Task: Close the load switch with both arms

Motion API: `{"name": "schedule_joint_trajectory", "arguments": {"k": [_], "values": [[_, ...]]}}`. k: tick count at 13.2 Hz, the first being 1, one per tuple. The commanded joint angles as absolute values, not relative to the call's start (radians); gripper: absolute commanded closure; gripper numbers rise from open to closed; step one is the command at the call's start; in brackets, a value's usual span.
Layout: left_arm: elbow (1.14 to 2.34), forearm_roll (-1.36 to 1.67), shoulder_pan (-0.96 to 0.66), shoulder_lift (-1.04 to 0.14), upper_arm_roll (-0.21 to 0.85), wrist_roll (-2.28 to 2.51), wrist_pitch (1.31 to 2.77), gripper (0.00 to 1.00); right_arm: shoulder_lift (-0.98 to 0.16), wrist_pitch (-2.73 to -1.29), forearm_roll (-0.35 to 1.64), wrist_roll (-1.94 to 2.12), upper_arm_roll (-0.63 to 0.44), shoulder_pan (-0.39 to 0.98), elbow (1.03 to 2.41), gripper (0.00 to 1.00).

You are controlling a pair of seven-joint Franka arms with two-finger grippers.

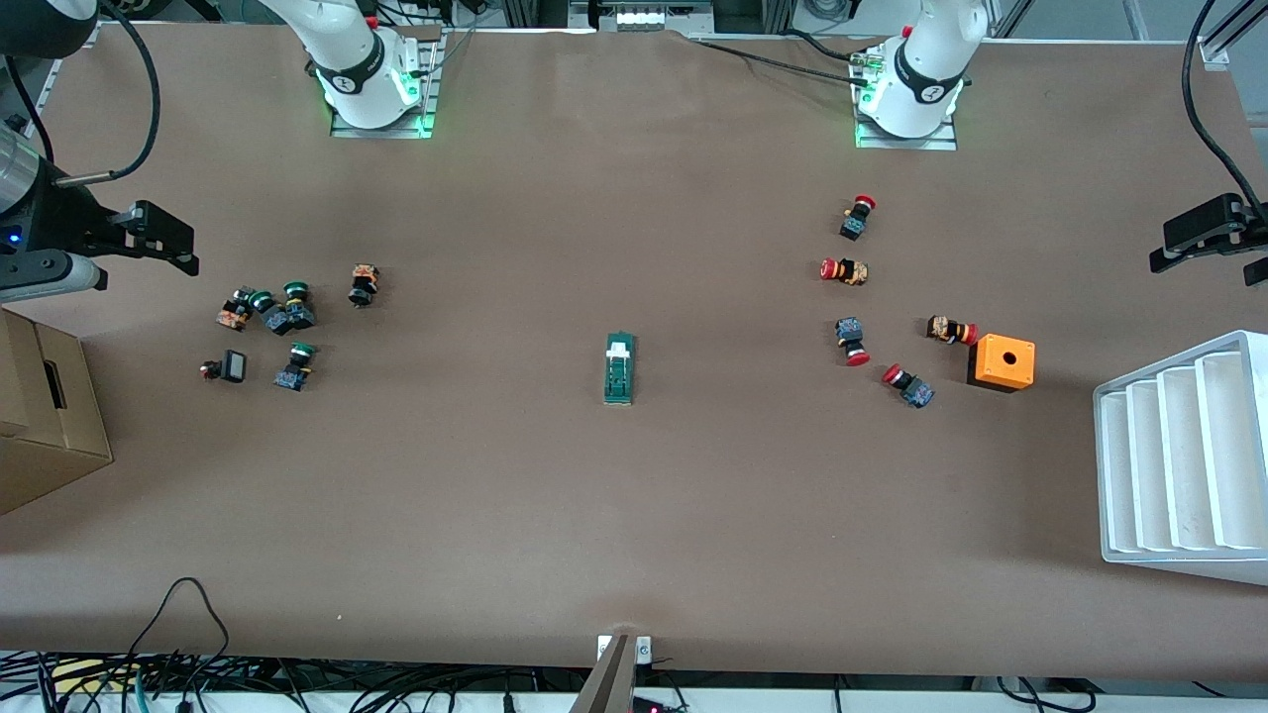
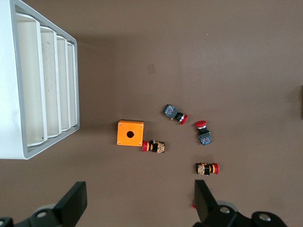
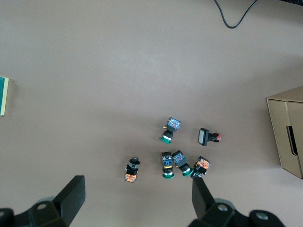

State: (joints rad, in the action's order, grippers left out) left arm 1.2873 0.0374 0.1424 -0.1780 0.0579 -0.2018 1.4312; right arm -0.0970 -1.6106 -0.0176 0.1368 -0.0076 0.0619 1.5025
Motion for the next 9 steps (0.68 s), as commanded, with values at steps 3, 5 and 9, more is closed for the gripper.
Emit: {"name": "schedule_joint_trajectory", "arguments": {"k": [3,5,9], "values": [[1.299,0.028,0.146,-0.166,0.060,-0.225,1.431,0.00,-0.097,-1.580,-0.025,0.141,-0.009,0.057,1.482,0.00],[1.301,0.029,0.146,-0.166,0.060,-0.225,1.431,0.00,-0.098,-1.582,-0.025,0.141,-0.009,0.055,1.482,0.00],[1.304,0.029,0.134,-0.167,0.061,-0.219,1.433,0.00,-0.098,-1.585,-0.025,0.138,-0.009,0.055,1.483,0.00]]}}
